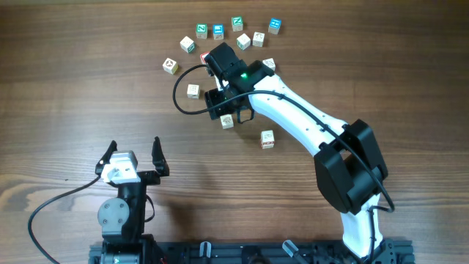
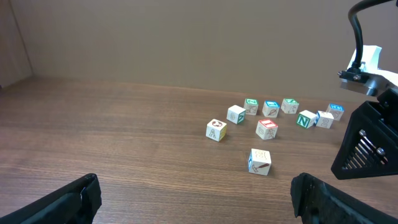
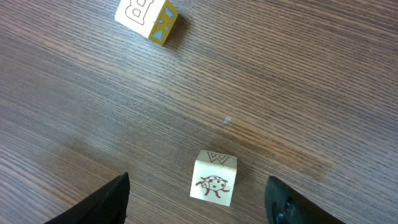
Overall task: Form a tower
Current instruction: 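Lower the open right gripper and close it on the white ladybug block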
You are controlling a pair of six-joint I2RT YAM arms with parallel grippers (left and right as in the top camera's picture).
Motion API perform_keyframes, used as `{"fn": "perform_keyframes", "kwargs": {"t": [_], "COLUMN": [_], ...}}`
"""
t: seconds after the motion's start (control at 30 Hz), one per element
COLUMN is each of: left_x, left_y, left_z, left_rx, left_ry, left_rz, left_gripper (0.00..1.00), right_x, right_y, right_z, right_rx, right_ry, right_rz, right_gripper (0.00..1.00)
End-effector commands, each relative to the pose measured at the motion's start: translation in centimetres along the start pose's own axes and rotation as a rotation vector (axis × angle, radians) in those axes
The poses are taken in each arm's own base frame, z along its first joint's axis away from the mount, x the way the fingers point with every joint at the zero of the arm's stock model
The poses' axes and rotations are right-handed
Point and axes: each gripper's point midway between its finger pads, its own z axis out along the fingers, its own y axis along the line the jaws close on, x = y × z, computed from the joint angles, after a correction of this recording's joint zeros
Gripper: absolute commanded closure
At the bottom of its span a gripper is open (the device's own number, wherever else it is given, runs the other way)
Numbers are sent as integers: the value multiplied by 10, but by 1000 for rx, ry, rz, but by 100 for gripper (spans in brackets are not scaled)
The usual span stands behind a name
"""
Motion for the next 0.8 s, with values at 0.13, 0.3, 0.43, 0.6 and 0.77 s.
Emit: {"fn": "perform_keyframes", "kwargs": {"t": [0.13,0.3,0.43,0.6,0.77], "left_x": [0,0,0,0,0], "left_y": [4,4,4,4,4], "left_z": [0,0,0,0,0], "left_rx": [-19,-19,-19,-19,-19], "left_ry": [-3,-3,-3,-3,-3], "left_rz": [18,18,18,18,18], "left_gripper": [0,0,0,0,0], "right_x": [6,14,29,33,34], "right_y": [-6,-10,-16,-18,-26], "right_z": [12,24,39,45,44], "right_rx": [13,13,19,19,64], "right_ry": [-16,-16,2,-1,1], "right_rz": [4,5,38,37,28], "right_gripper": [29,30,30,47,57]}}
